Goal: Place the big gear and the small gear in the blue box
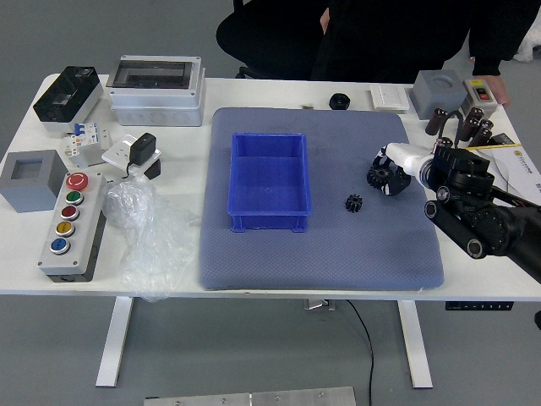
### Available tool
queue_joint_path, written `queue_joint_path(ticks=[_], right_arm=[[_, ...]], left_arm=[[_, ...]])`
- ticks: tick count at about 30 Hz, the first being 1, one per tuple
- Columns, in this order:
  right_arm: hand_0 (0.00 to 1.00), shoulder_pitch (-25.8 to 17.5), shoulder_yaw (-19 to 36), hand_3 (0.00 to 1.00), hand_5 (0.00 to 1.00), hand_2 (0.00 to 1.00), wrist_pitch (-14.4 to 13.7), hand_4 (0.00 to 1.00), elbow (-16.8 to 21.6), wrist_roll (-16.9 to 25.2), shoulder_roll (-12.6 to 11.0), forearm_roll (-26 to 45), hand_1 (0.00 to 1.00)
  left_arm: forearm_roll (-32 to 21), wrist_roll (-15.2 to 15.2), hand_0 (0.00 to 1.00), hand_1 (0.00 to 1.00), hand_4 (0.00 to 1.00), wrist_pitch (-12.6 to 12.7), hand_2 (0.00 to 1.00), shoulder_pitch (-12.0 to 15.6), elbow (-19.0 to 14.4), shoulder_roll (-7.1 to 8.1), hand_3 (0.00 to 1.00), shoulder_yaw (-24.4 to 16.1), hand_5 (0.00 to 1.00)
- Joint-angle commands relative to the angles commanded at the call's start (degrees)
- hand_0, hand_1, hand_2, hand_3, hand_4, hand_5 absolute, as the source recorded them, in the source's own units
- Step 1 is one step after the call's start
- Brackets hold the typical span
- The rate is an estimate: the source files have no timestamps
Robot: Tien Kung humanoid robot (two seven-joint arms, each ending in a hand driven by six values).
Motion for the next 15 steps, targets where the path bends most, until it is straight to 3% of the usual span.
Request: queue_joint_path(ticks=[3, 4, 15], right_arm=[[0.379, -0.21, -0.13, 0.598, 0.002, 0.525, -0.44, 0.598, -0.05, -0.08, 0.06, -0.09, 0.393], [0.321, -0.25, -0.17, 0.581, 0.002, 0.468, -0.54, 0.592, -0.04, -0.09, 0.07, -0.1, 0.342], [0.307, 0.18, -0.92, 0.574, 0.002, 0.452, 0.3, 0.589, 2.18, -0.57, -1.77, -0.28, 0.336]], left_arm=[[0.03, 0.01, 0.86, 0.829, 0.594, -0.01, 0.829, 0.01, 0.0, -0.03, 0.777, -0.09, 0.374], [0.04, 0.02, 0.86, 0.829, 0.593, -0.02, 0.829, 0.02, 0.0, -0.03, 0.777, -0.11, 0.373], [0.26, 0.12, 0.86, 0.829, 0.594, -0.02, 0.829, 0.53, 0.0, 0.66, 0.778, -1.12, 0.372]])
